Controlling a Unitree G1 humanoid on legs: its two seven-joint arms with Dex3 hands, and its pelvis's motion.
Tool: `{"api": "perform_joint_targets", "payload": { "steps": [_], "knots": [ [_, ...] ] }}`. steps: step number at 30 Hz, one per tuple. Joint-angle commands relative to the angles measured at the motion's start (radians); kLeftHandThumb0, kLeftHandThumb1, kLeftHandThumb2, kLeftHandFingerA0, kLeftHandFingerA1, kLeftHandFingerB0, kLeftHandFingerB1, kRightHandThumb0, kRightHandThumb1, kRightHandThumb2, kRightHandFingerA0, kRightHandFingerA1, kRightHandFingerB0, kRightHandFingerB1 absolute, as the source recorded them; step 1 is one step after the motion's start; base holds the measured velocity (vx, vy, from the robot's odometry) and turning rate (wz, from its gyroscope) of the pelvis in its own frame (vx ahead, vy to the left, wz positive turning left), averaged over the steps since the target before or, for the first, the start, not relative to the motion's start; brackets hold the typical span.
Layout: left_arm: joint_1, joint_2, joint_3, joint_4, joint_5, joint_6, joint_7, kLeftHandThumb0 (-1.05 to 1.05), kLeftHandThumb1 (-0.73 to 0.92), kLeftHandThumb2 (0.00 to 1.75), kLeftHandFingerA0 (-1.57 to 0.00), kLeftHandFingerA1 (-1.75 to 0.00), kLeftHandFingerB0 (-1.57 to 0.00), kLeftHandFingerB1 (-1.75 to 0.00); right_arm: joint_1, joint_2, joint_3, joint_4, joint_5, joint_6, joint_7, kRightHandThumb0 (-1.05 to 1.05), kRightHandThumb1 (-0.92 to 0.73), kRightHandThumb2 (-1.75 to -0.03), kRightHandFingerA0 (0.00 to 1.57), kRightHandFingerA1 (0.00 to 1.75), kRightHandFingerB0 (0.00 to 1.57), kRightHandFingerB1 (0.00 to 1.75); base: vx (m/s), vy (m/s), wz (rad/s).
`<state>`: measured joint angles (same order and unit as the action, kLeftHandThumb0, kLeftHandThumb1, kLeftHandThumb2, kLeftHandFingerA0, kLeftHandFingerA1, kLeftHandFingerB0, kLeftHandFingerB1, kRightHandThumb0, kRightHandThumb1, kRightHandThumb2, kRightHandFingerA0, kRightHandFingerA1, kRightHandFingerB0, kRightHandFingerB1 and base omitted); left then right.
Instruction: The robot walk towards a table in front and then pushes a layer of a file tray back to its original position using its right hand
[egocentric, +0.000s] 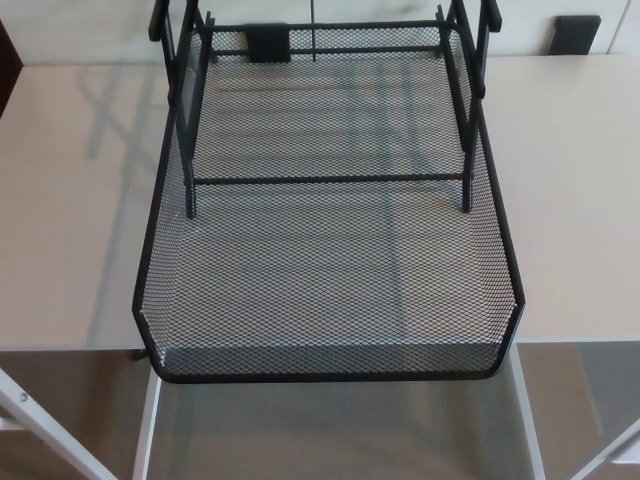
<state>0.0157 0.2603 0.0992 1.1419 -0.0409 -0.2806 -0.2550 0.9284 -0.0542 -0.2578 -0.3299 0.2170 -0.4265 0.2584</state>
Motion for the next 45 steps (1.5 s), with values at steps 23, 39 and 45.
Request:
{"api": "perform_joint_targets", "payload": {
  "steps": [23,39,45],
  "knots": [
    [-0.051,0.028,-0.011,-0.017,0.024,0.042,0.021,-0.32,0.27,0.96,-0.67,-0.89,-0.43,-0.69,-0.191,0.237,0.225,-0.518,-0.433,-0.465,0.038,-0.58,-0.40,-0.74,0.29,0.53,0.19,0.43,0.00,0.000,0.00],
    [-0.060,0.031,-0.030,-0.020,0.037,0.032,0.020,-0.33,0.26,0.96,-0.70,-0.89,-0.46,-0.70,-0.557,0.225,0.420,-0.249,-1.160,-0.209,0.030,-0.47,-0.34,-0.64,0.07,0.31,0.10,0.30,0.00,0.000,0.00],
    [-0.060,0.031,-0.039,-0.040,0.045,0.040,0.028,-0.31,0.27,0.94,-0.69,-0.88,-0.47,-0.69,-0.665,0.193,0.480,-0.155,-1.324,-0.162,-0.056,-0.29,-0.22,-0.80,0.00,0.52,0.00,0.49,0.00,0.000,0.00]
  ]
}}
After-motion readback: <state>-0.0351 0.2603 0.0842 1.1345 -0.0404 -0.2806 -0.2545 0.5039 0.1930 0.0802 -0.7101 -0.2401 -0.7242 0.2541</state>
